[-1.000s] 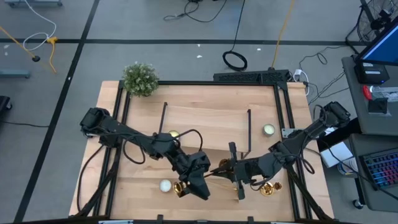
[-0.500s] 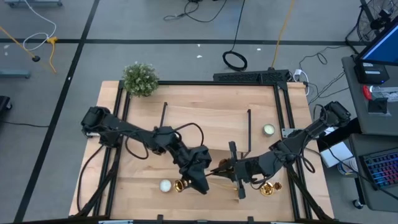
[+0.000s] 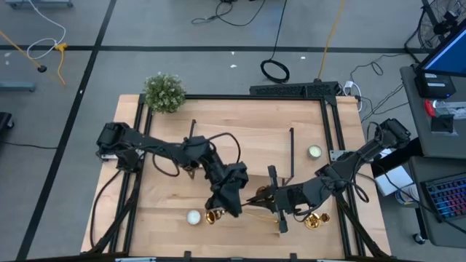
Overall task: Pick & Place candle stick holders
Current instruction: Put the left gold candle holder on the shelf
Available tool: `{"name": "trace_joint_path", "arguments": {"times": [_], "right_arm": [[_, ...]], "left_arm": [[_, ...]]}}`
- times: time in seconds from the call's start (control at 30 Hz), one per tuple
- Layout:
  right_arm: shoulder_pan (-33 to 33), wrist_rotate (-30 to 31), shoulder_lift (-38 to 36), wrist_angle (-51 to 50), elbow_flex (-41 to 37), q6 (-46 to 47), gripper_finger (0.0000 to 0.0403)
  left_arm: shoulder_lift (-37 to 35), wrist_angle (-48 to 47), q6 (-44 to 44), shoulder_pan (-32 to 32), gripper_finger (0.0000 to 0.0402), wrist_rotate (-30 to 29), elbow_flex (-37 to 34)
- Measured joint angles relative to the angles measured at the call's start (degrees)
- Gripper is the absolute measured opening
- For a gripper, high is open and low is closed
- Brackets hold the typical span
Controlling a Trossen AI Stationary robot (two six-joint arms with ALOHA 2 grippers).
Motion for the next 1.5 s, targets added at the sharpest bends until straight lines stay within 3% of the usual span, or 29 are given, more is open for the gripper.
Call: {"name": "trace_joint_path", "arguments": {"times": [0.2, 0.33, 0.5, 0.67, 0.8, 0.9, 1.0, 1.23, 1.37, 1.5], "right_arm": [[0.0, 0.3, 0.0, 0.1, 0.0, 0.2, 0.0011], [0.1, -0.3, -0.3, -0.7, -0.1, 0.2, 0.0012], [0.1, -0.2, -1.0, -0.2, -0.1, -0.2, 0.0012], [0.0, -0.2, -1.3, -0.5, -0.1, -0.2, 0.0012], [0.0, -0.2, -2.0, -0.3, -0.1, 0.7, 0.0012], [0.0, -0.2, -2.7, -0.4, -0.1, 1.6, 0.0013], [-0.1, -0.2, -4.0, -0.4, -0.1, 2.9, 0.0013], [-2.5, -0.9, -6.7, 0.1, -0.1, 8.4, 0.0013], [-4.2, -1.8, -8.3, 0.0, -0.1, 13.3, 0.0013], [-5.9, -1.8, -9.1, 0.0, -0.1, 18.5, 0.0013]], "left_arm": [[-0.6, -0.1, -1.2, 2.7, 0.0088, 3.8, -0.4], [-4.9, -0.2, -2.8, 3.2, 0.0088, 4.1, -6.1], [-16.6, -7.2, -2.6, 3.1, 0.0088, 2.4, -19.3], [-32.1, -21.2, 0.9, 2.7, 0.0088, -2.4, -30.2], [-43.6, -33.6, 11.4, 2.7, 0.0088, -14.3, -34.3], [-49.3, -42.7, 26.5, 2.7, 0.0088, -26.9, -34.6], [-52.2, -45.8, 42.9, 1.7, 0.0088, -41.7, -34.6], [-51.3, -43.4, 72.9, -2.0, 0.0088, -68.6, -34.6], [-48.5, -39.7, 85.2, -3.5, 0.0088, -77.6, -34.6], [-46.0, -38.4, 90.6, -2.9, 0.0088, -85.9, -34.6]]}}
